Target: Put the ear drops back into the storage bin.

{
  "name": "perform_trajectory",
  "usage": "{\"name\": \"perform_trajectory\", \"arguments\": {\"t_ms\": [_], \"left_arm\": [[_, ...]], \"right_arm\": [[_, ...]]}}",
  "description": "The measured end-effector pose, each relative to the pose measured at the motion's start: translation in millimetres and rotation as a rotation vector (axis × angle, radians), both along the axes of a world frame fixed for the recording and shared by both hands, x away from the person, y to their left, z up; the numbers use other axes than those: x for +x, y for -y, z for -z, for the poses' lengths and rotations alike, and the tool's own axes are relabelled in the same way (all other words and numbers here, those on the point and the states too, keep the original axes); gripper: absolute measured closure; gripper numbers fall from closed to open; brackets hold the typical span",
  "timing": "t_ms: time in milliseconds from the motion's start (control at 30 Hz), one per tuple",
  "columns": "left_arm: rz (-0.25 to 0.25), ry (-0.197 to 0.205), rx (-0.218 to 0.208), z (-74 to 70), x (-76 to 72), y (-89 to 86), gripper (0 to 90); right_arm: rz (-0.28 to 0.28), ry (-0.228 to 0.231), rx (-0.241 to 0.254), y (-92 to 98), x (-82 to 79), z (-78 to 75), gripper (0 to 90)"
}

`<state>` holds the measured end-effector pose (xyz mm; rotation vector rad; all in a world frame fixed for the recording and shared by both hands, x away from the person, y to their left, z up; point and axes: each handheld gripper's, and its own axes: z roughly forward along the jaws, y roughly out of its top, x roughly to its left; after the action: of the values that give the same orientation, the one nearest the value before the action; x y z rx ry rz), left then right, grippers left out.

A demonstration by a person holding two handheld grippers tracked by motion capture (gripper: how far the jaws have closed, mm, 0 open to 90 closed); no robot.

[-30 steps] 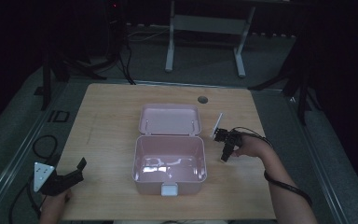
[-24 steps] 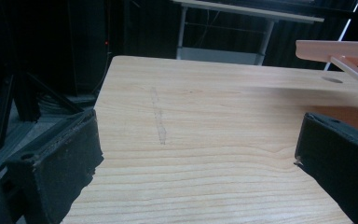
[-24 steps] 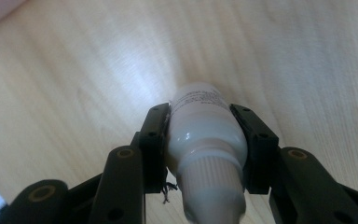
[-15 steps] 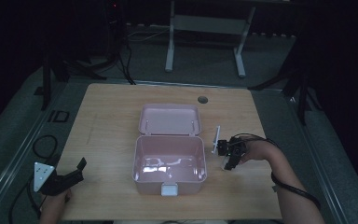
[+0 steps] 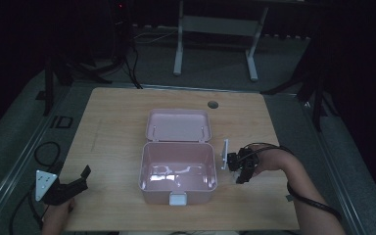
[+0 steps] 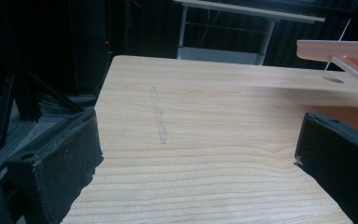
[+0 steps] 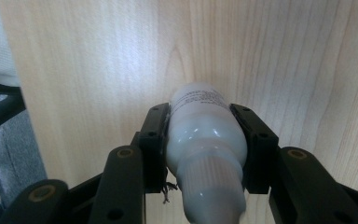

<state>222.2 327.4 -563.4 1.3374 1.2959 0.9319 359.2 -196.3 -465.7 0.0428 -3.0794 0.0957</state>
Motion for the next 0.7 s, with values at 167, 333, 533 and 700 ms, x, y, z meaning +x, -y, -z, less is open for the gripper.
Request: {"name": "perform_trajectory", "arguments": {"t_ms": [167,333,533,700], "left_arm": [[0.001,0.001,0.0,0.0,0.0,-0.1,0.5],[0.0,0.0,0.0,0.0,0.0,0.0,0.5],[-0.001,0.001,0.002,0.0,-0.1,0.2,0.5],[-0.001,0.0,0.0,0.0,0.0,0.1,0.5]], "right_arm": [[0.019,0.012,-0.004,-4.4,-2.3,-7.7,59.6],[0.018,0.009,-0.016,-6.5,-6.2,-16.6,59.7],[0.038,0.033,-0.01,-10.6,-8.0,-31.5,59.7],[0.036,0.033,-0.017,-12.2,-11.9,-45.5,59.7]]}}
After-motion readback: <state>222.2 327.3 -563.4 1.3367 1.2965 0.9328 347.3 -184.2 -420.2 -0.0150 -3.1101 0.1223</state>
